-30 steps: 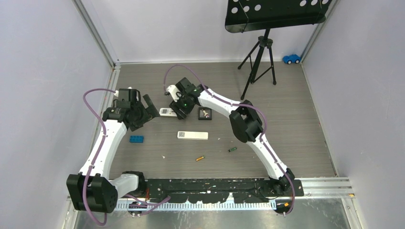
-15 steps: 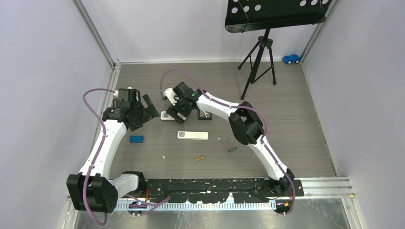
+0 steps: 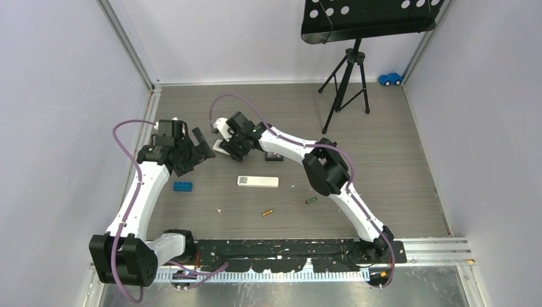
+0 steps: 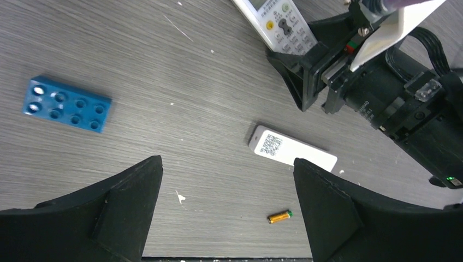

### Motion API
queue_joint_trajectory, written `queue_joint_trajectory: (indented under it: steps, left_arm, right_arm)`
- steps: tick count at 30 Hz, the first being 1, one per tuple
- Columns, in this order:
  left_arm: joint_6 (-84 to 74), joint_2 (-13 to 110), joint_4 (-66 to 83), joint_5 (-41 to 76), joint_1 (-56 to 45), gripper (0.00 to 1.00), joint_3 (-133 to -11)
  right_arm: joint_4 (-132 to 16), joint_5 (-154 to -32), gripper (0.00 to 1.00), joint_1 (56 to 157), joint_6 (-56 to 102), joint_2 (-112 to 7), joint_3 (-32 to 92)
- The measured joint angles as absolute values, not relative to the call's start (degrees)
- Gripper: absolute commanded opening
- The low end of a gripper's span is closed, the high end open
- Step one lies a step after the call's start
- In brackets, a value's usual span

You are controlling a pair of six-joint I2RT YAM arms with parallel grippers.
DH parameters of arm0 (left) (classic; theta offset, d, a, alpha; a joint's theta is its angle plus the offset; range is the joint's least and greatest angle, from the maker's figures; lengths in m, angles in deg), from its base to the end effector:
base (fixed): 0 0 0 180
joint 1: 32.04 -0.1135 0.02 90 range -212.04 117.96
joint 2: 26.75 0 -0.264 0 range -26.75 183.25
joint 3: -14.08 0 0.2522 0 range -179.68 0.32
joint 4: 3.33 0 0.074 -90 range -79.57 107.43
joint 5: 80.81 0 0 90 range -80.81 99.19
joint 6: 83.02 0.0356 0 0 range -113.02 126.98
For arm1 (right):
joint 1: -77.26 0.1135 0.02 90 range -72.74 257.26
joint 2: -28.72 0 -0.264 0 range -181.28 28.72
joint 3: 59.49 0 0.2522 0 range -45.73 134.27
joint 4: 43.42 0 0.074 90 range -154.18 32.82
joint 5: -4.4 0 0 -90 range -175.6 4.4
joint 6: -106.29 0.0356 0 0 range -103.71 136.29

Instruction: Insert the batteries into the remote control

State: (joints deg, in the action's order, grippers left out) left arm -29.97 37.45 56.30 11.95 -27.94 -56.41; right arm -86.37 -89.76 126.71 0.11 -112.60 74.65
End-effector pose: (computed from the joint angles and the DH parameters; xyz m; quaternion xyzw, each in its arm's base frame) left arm 0.2205 -0.0175 0.2909 -0.2611 0.9124 -0.1316 0.2864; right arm 0.3533 0.4169 0.1629 -0.5195 0.7828 0.1302 0.3167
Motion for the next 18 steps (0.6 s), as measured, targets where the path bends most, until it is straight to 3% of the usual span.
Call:
queue_joint_trajectory:
  steps: [7, 18]
  left_arm:
    - [-29.8, 37.6, 52.7, 22.7, -27.5, 0.59, -53.5]
    - [-36.1, 48.5, 42.8, 26.4, -11.3, 0.43, -49.0]
  right_arm:
    - [-81.8, -85.3, 0.3, 126.1, 8.0, -102.7, 58.9]
    - [-76.4, -78.0, 0.3, 124.8, 23.0, -72.7, 37.6]
